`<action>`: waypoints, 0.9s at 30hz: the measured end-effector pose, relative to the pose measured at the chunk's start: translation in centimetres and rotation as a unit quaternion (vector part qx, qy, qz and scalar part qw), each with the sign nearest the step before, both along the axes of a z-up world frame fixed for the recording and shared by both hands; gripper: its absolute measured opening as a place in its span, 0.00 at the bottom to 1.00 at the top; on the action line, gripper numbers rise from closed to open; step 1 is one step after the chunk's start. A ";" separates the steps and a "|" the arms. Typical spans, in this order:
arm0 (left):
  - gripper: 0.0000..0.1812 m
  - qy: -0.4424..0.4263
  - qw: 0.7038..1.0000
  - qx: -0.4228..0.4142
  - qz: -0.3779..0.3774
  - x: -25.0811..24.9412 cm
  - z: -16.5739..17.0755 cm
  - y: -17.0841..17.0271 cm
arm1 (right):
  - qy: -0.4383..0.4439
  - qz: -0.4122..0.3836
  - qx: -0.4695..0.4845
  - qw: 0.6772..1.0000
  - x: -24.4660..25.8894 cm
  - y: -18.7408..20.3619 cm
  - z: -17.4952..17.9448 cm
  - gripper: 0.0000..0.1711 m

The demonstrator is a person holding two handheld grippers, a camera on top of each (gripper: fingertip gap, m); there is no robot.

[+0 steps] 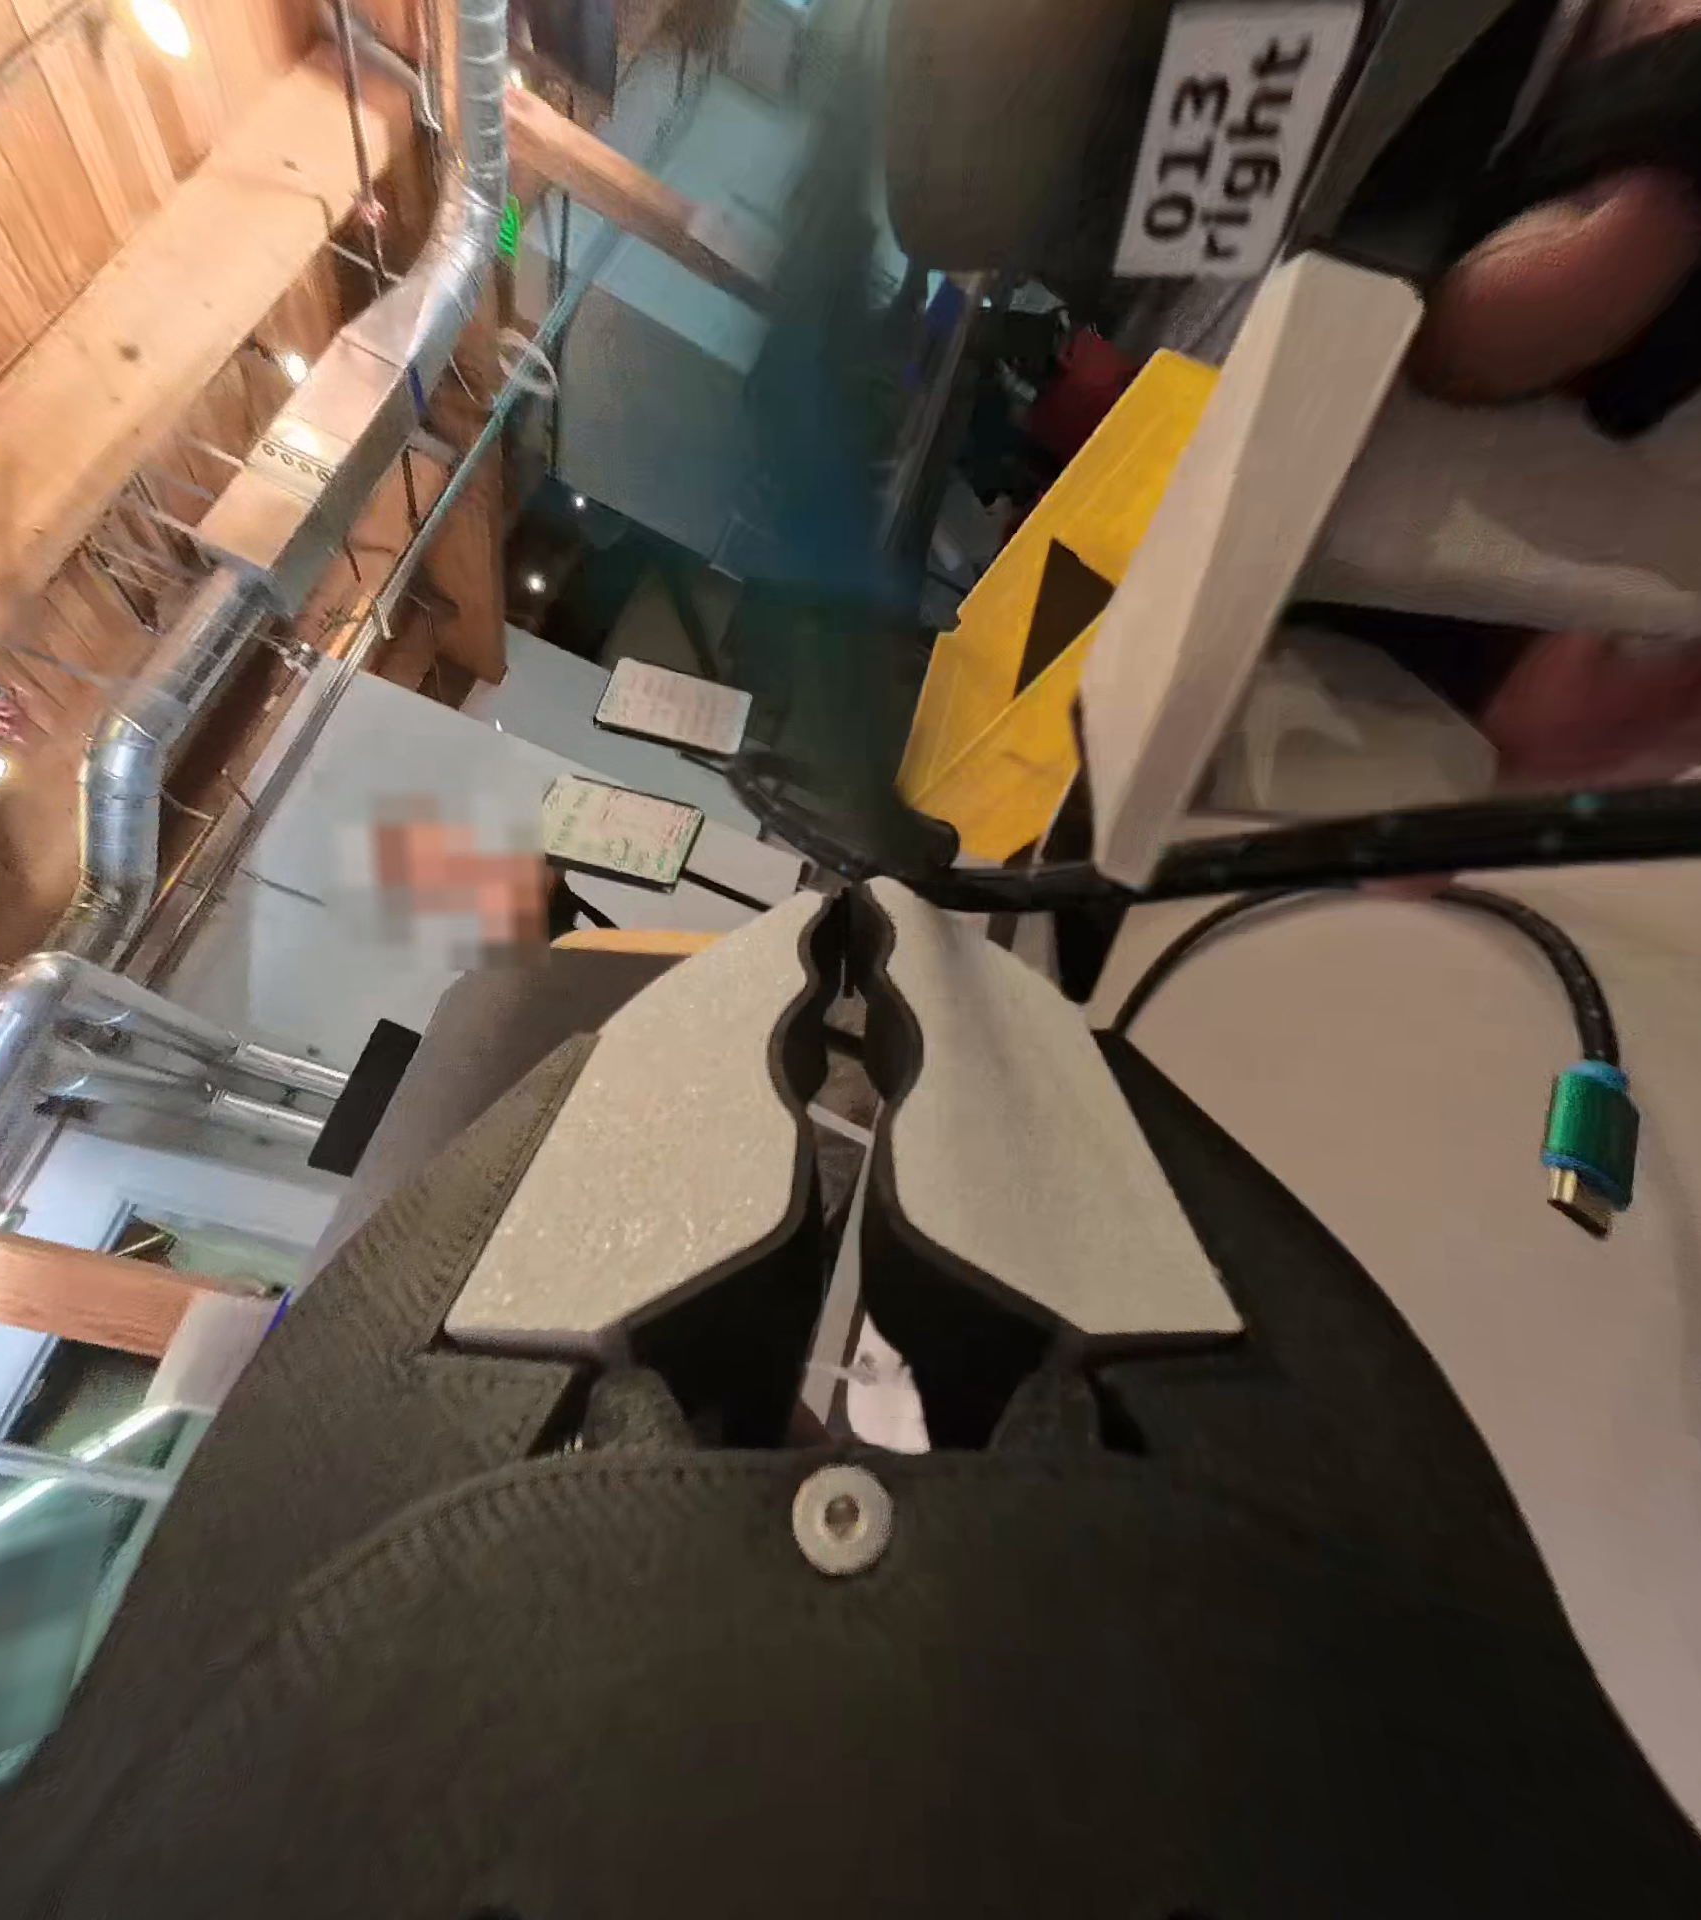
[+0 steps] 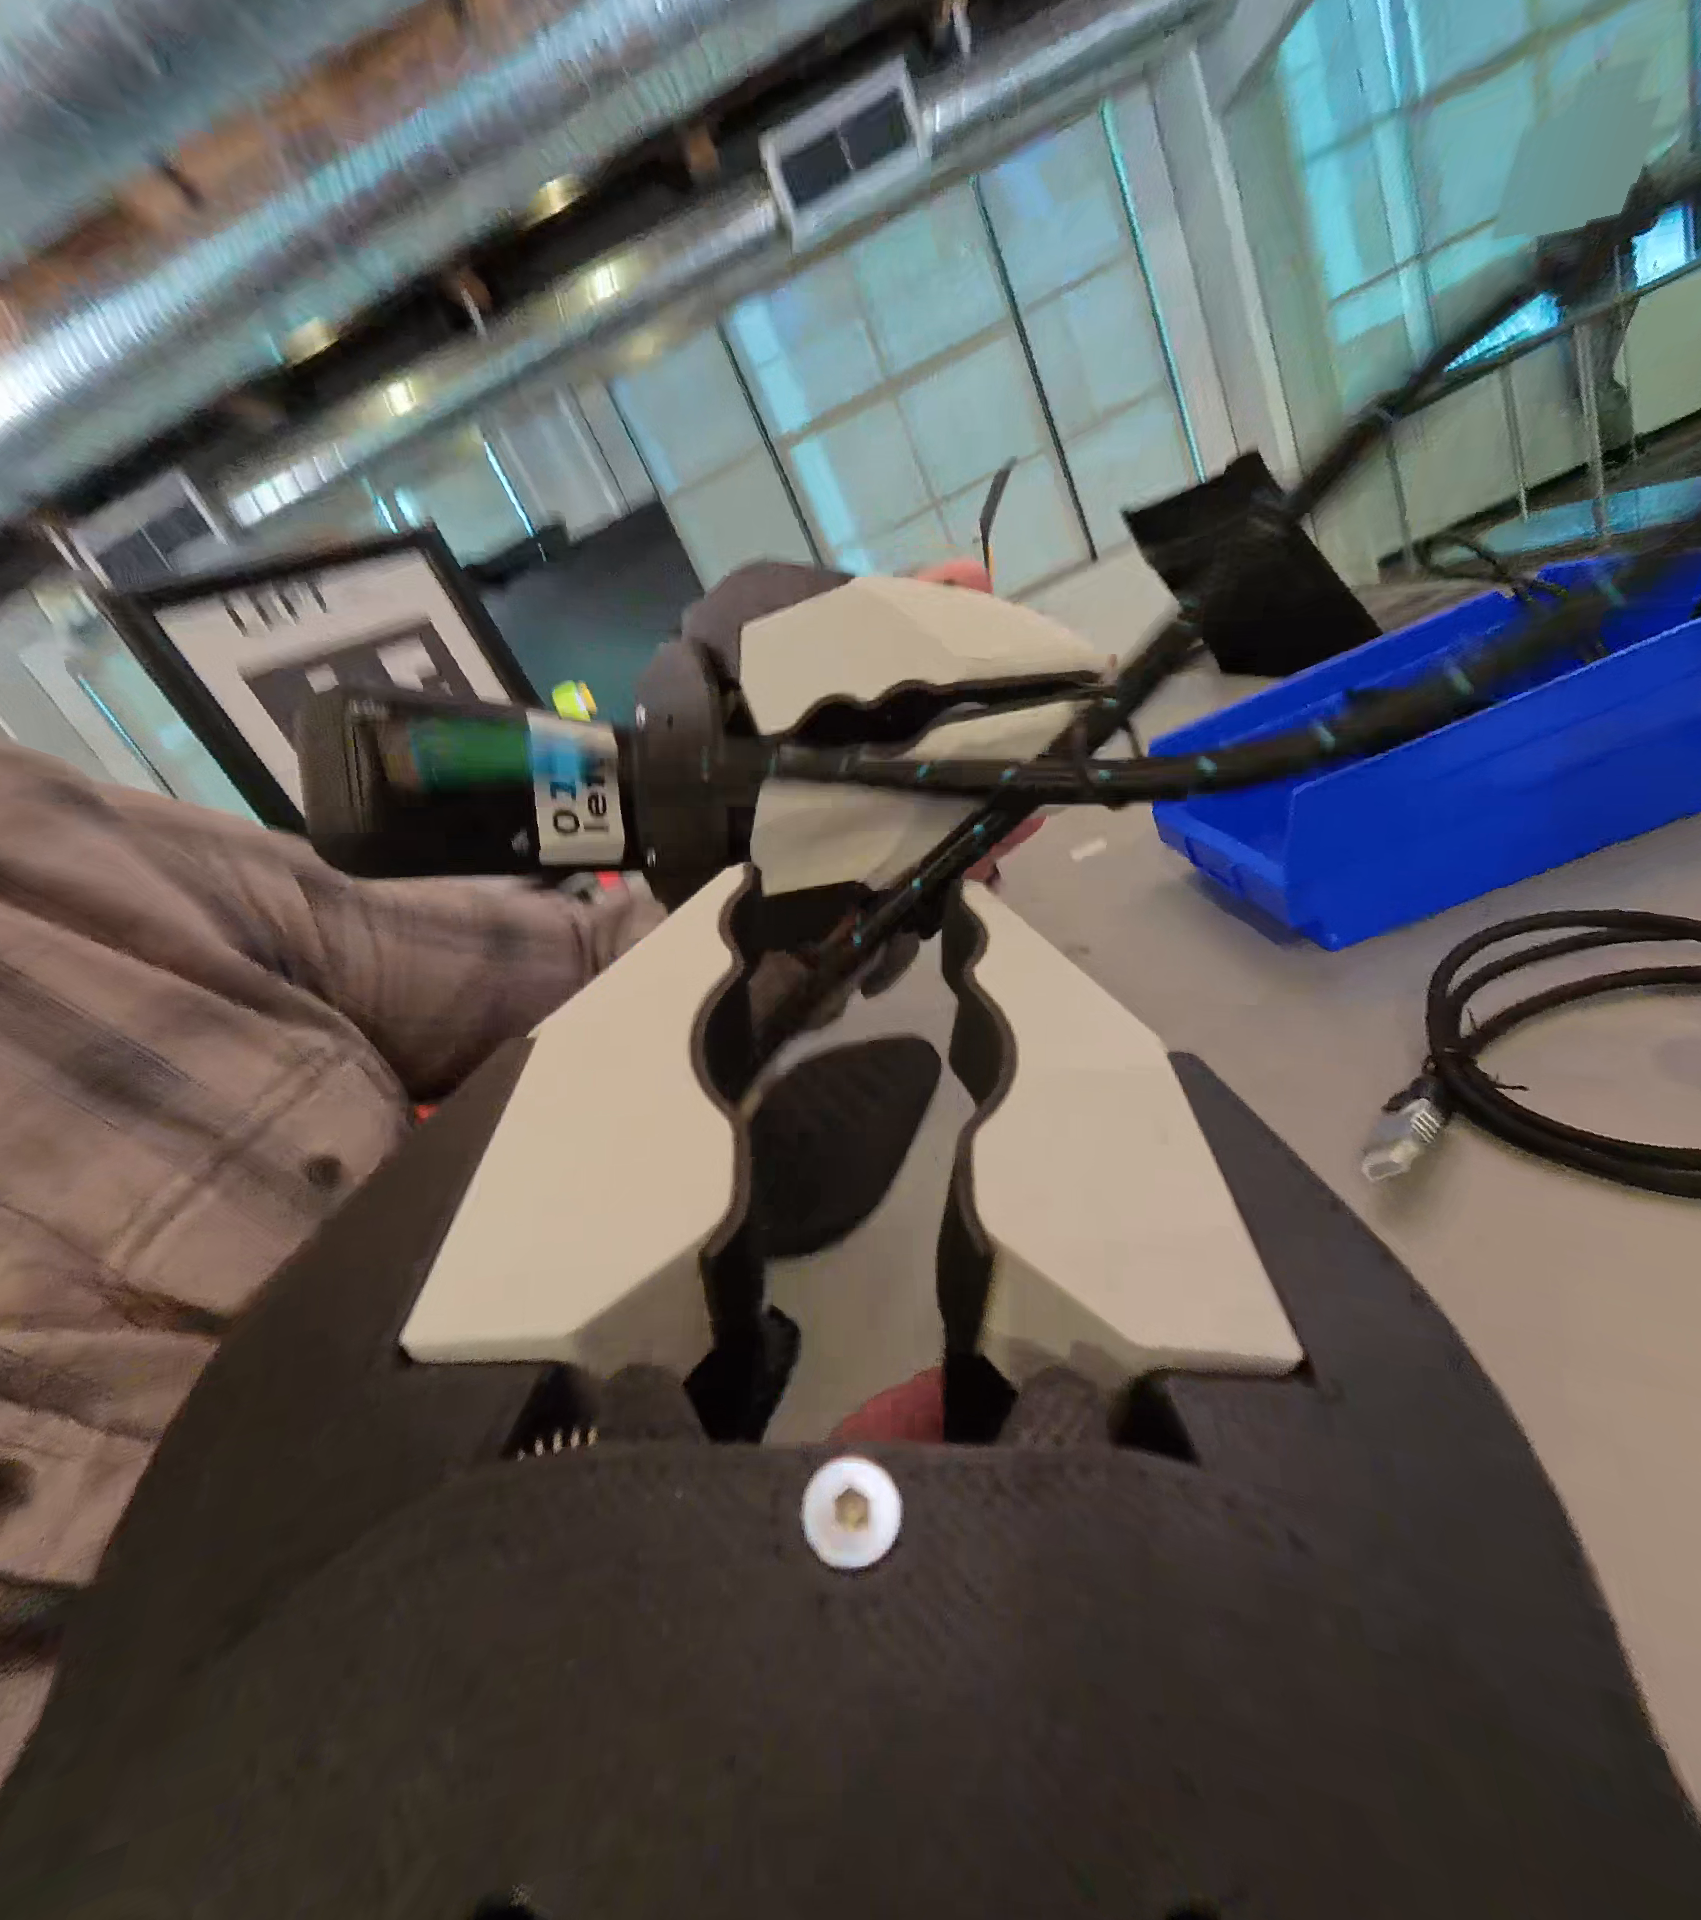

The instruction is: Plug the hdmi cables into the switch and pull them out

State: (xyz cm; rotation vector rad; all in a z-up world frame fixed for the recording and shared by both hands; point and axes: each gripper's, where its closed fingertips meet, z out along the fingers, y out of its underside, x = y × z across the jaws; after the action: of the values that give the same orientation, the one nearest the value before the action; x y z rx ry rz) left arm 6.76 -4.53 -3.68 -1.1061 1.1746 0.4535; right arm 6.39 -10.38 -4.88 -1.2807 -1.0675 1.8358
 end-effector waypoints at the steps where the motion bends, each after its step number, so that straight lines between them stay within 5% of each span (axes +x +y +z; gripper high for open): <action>1: 0.00 -0.001 1.000 0.001 0.009 -0.3 -0.4 0.2 | -0.011 0.006 0.021 1.000 -0.3 -0.5 -0.4 0.18; 3: 0.00 -0.023 0.999 -0.017 0.013 -0.6 -0.9 0.4 | -0.022 0.028 0.047 0.998 -0.7 -1.8 -0.8 0.25; 15: 0.01 0.011 0.995 -0.102 0.016 -1.1 -2.5 0.1 | -0.097 -0.001 0.281 0.955 -0.9 -2.6 -2.9 0.29; 27: 0.00 0.043 0.985 -0.166 0.003 -0.1 -5.4 -0.4 | -0.064 0.086 0.240 0.965 0.8 -5.4 -3.0 0.30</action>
State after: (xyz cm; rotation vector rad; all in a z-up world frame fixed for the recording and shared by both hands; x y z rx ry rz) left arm 6.64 -4.95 -9.10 -1.3875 1.3569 0.3177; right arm 7.16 -15.79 -7.86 -1.0477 -1.6184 1.4924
